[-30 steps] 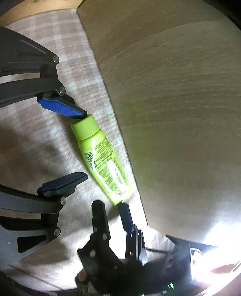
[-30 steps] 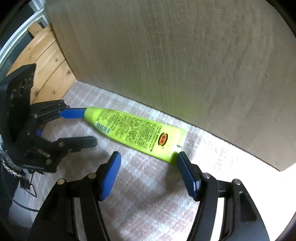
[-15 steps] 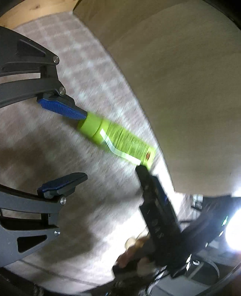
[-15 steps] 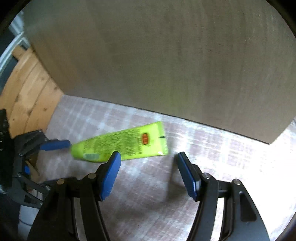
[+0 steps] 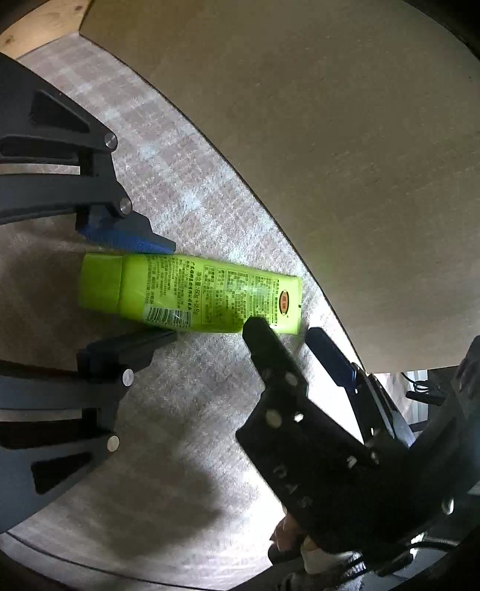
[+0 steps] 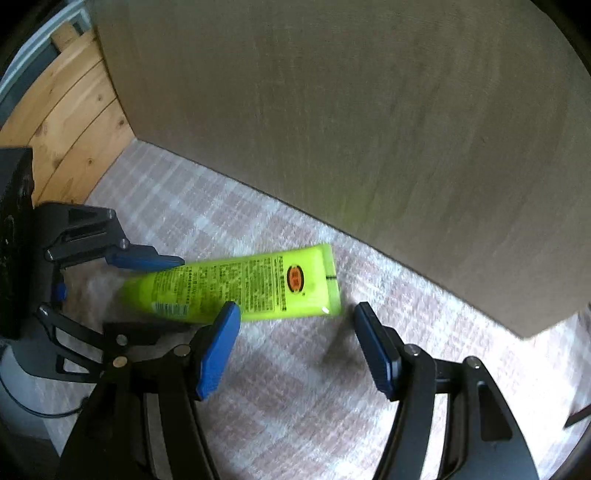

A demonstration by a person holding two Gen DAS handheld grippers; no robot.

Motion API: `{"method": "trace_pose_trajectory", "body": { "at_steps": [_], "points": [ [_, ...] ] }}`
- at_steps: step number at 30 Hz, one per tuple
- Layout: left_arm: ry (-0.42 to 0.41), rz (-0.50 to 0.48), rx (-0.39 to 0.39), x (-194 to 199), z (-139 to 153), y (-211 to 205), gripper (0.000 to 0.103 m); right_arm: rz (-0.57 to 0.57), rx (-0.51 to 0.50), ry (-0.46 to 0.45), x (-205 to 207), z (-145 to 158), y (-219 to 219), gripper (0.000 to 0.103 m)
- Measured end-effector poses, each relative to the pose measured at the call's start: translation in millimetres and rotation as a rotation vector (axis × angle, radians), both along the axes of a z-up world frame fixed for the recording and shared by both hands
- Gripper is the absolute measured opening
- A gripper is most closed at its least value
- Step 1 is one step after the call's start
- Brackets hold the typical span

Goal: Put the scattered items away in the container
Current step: 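Push the lotion tube with the right gripper while the left grasps it, then carry the lotion tube to the black bin and open the left gripper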

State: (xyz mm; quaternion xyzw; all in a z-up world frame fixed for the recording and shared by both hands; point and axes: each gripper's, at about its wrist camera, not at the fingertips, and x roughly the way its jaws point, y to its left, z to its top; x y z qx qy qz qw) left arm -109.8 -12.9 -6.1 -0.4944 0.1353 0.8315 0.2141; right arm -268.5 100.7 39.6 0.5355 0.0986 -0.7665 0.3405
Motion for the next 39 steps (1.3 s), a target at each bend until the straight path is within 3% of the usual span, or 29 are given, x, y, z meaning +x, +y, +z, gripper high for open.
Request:
{"method": "trace_pose_trajectory", "body": {
  "at_steps": [8,13,15,17,18,22,32,39],
  "points": [
    [-0.011,0.124,0.118,12.0,-1.1,-2.5,0.038,-0.195,-0.204,-0.178,7.4,-4.7,29.3,0.065],
    [-0.027,0.172,0.227,22.8,1.6,4.2,0.037,-0.213,-0.203,-0.177,15.3,-2.3,26.9,0.065],
    [-0.012,0.156,0.21,29.0,5.6,16.0,0.037,-0.227,-0.217,-0.191,16.4,-3.8,27.4,0.065],
    [-0.01,0.145,0.211,31.8,9.4,23.2,0.037,-0.241,-0.238,-0.208,17.0,-3.7,29.9,0.058],
    [-0.002,0.115,0.189,32.8,12.2,25.8,0.037,-0.254,-0.243,-0.217,17.9,-4.1,32.9,0.045],
    [0.011,0.098,0.174,36.0,26.2,37.6,0.037,-0.313,-0.33,-0.249,17.0,7.0,72.3,0.038],
    [0.069,-0.03,0.157,47.6,74.4,115.7,0.037,-0.407,-0.387,-0.137,59.2,66.3,158.1,0.03],
    [0.091,-0.186,0.184,60.9,107.3,222.3,0.037,-0.56,-0.393,-0.041,111.3,106.7,281.0,0.029]
  ]
}}
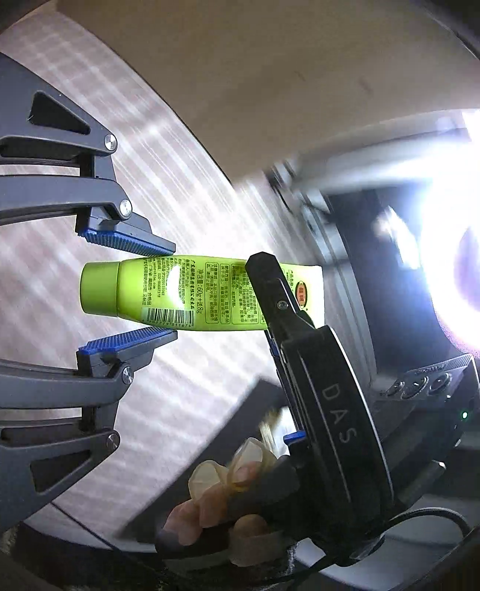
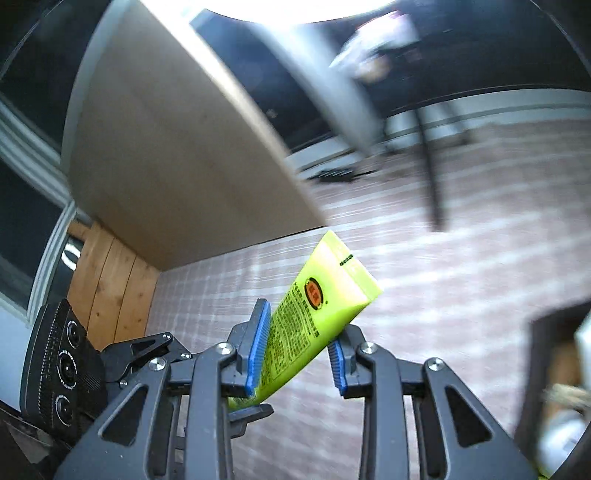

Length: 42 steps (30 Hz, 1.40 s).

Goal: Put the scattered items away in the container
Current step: 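Carry the lotion tube to the black bin and open the left gripper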

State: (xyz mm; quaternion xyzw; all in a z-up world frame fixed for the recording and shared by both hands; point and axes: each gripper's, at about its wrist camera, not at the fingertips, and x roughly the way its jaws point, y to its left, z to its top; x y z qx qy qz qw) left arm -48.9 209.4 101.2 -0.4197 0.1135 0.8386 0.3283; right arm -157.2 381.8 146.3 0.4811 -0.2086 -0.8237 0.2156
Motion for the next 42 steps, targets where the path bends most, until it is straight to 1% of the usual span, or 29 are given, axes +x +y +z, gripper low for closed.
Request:
{"method": "trace_pose_trajectory", "body": {
  "at_steps": [1,2,3,4,5,6,9,11,13,14,17,19,25,31,34,35,36,37,38,39,40,42],
  "points": [
    [0.002,-0.022,0.005,-2.5,0.8,22.6,0.037,-0.025,0.002,0.006,7.3,3.7,13.3,0.029],
    [0.004,-0.043,0.011,4.3,9.0,17.4,0.037,-0.051,0.002,0.011,15.8,8.3,32.3,0.029],
    [0.008,-0.072,0.014,1.0,17.9,27.7,0.037,-0.082,0.003,0.015,25.3,12.9,54.1,0.029],
    [0.011,-0.099,0.015,4.6,24.3,49.3,0.037,-0.105,0.004,0.018,31.1,18.1,80.8,0.029],
    [0.017,-0.123,0.015,18.7,29.8,68.3,0.037,-0.128,0.005,0.023,40.4,21.6,97.1,0.029],
    [0.022,-0.146,0.016,15.7,25.8,88.8,0.037,-0.163,0.007,0.03,53.0,25.7,119.0,0.029],
    [0.034,-0.215,0.026,19.7,29.7,136.8,0.036,-0.238,0.017,0.039,76.4,32.8,169.4,0.028],
    [0.039,-0.263,0.026,26.7,34.7,170.3,0.034,-0.293,0.028,0.039,90.4,35.9,199.3,0.026],
    [0.044,-0.298,0.018,25.8,32.6,202.4,0.033,-0.339,0.034,0.037,102.2,37.8,225.1,0.024],
    [0.044,-0.313,0.017,27.3,33.3,215.1,0.033,-0.363,0.037,0.039,108.6,38.9,237.8,0.024],
    [0.046,-0.357,0.01,48.9,45.5,242.8,0.032,-0.421,0.052,0.045,126.7,44.1,274.8,0.021],
    [0.038,-0.381,0.006,53.5,45.2,263.3,0.031,-0.448,0.061,0.047,135.2,45.3,287.0,0.018],
    [0.036,-0.425,-0.011,66.7,44.8,302.7,0.031,-0.505,0.078,0.049,156.4,48.3,321.7,0.017],
    [0.033,-0.44,-0.027,71.7,44.3,324.4,0.03,-0.532,0.096,0.049,161.6,50.0,339.3,0.016],
    [0.038,-0.441,-0.032,71.1,43.7,330.1,0.03,-0.517,0.128,0.068,163.0,54.5,340.8,0.017],
    [0.047,-0.434,-0.04,70.4,43.3,331.4,0.031,-0.514,0.147,0.072,162.5,56.2,340.4,0.018],
    [0.053,-0.425,-0.046,70.8,42.8,332.1,0.031,-0.527,0.181,0.069,162.3,59.0,340.4,0.031],
    [0.062,-0.409,-0.059,70.8,43.2,332.8,0.042,-0.548,0.219,0.067,161.8,61.9,340.8,0.056],
    [0.069,-0.387,-0.074,70.8,44.2,332.9,0.061,-0.57,0.246,0.074,164.5,64.7,340.0,0.066],
    [0.076,-0.373,-0.077,71.0,45.4,332.1,0.068,-0.588,0.276,0.104,168.3,69.4,338.0,0.07],
    [0.087,-0.366,-0.066,72.7,48.5,329.6,0.07,-0.592,0.288,0.116,170.4,71.3,336.2,0.07],
    [0.1,-0.366,-0.05,76.9,54.6,324.9,0.07,-0.591,0.287,0.118,172.8,72.0,334.0,0.07]
  ]
}}
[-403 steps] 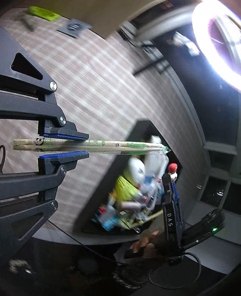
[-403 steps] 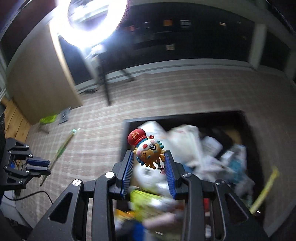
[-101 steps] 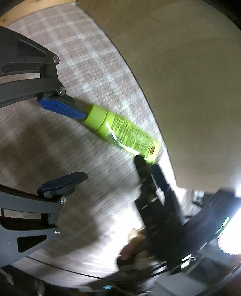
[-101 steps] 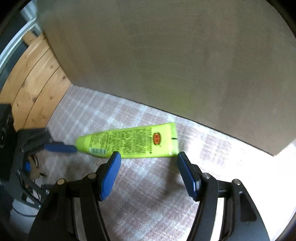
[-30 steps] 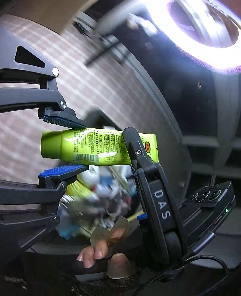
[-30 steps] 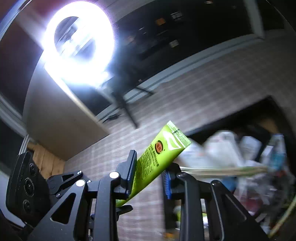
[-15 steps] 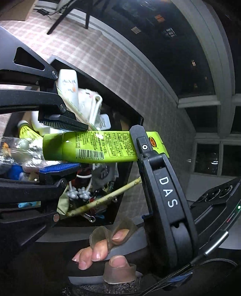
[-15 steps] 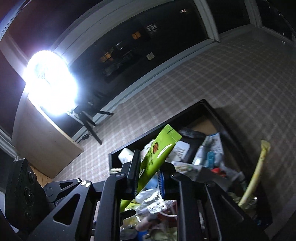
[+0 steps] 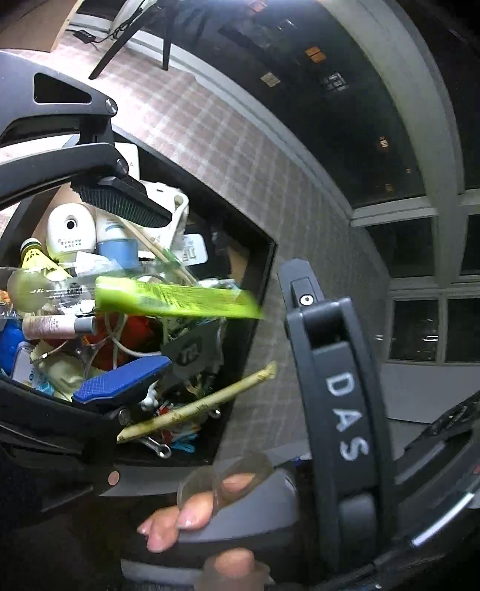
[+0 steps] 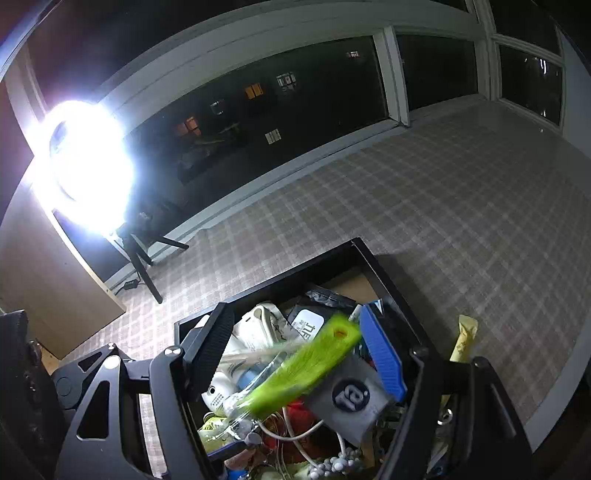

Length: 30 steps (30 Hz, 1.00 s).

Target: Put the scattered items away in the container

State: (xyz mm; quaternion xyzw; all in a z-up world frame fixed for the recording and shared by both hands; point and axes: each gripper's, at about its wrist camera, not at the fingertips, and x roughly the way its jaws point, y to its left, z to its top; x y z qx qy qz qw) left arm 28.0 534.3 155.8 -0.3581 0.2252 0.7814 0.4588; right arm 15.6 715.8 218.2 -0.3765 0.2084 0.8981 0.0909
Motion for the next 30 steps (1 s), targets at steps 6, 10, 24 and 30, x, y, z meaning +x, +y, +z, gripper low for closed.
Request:
{"method": "trace_pose_trajectory", "body": {
  "at_steps": [6,10,24,30],
  "points": [
    [0.024,0.004,0.024,13.0,15.2,-13.8,0.07,-0.005,-0.009,0.011,5.5,1.8,-2.6,0.07],
    [0.031,0.015,0.049,16.2,25.0,-22.8,0.07,-0.008,-0.015,0.019,11.6,6.9,-4.8,0.07],
    [0.048,0.12,0.08,21.3,51.6,-72.6,0.075,0.058,-0.025,0.039,24.4,22.1,-38.4,0.07],
    [0.035,0.23,0.072,27.4,60.1,-106.3,0.076,0.114,-0.007,0.043,28.0,28.7,-66.3,0.071]
  ]
}}
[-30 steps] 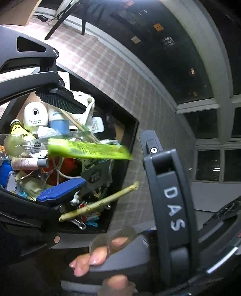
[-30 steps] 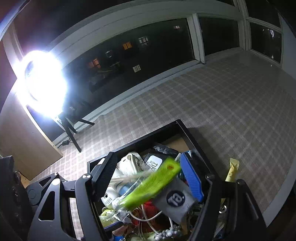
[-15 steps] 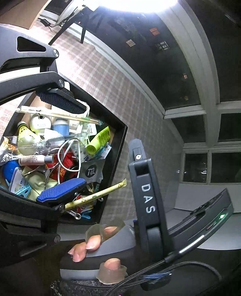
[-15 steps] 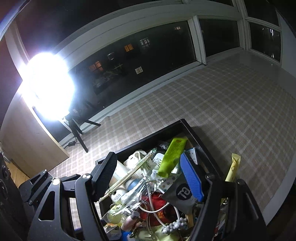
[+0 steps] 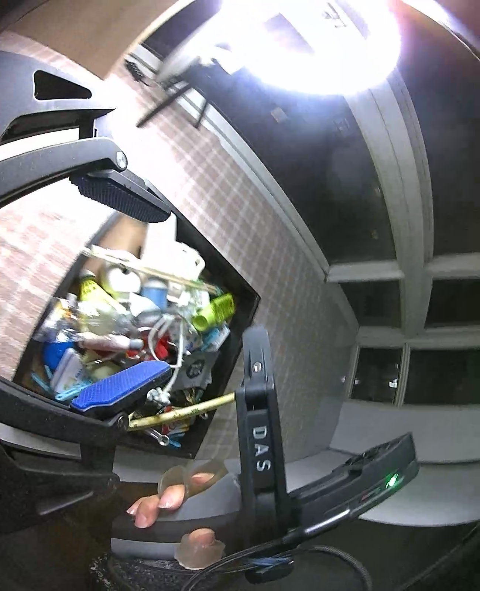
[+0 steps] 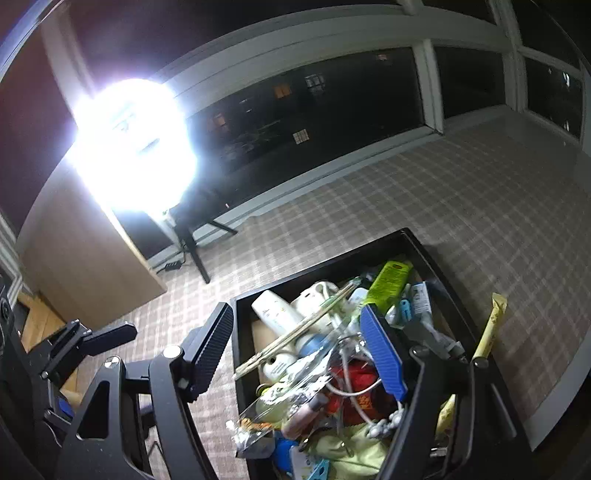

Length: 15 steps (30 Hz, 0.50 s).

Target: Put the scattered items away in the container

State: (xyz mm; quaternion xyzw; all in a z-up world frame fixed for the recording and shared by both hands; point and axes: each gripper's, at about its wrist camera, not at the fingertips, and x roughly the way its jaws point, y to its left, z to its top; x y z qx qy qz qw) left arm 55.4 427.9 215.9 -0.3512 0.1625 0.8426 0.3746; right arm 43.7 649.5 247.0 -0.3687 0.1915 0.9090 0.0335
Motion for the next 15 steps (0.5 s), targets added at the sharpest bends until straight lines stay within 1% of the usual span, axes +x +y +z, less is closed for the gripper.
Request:
{"method": "trace_pose_trajectory", "body": {
  "at_steps": [2,6,15],
  "points": [
    [-0.006,0.046,-0.003,4.1,2.2,-14.2,0.076,0.026,0.014,0.002,0.9,2.1,-11.0,0.071],
    [0.016,0.147,-0.02,12.0,3.8,-41.1,0.077,0.088,0.055,0.003,3.4,5.1,-40.0,0.072],
    [-0.009,0.349,-0.007,28.1,0.2,-102.1,0.078,0.197,0.063,0.004,9.2,-1.3,-91.1,0.072]
  ]
}}
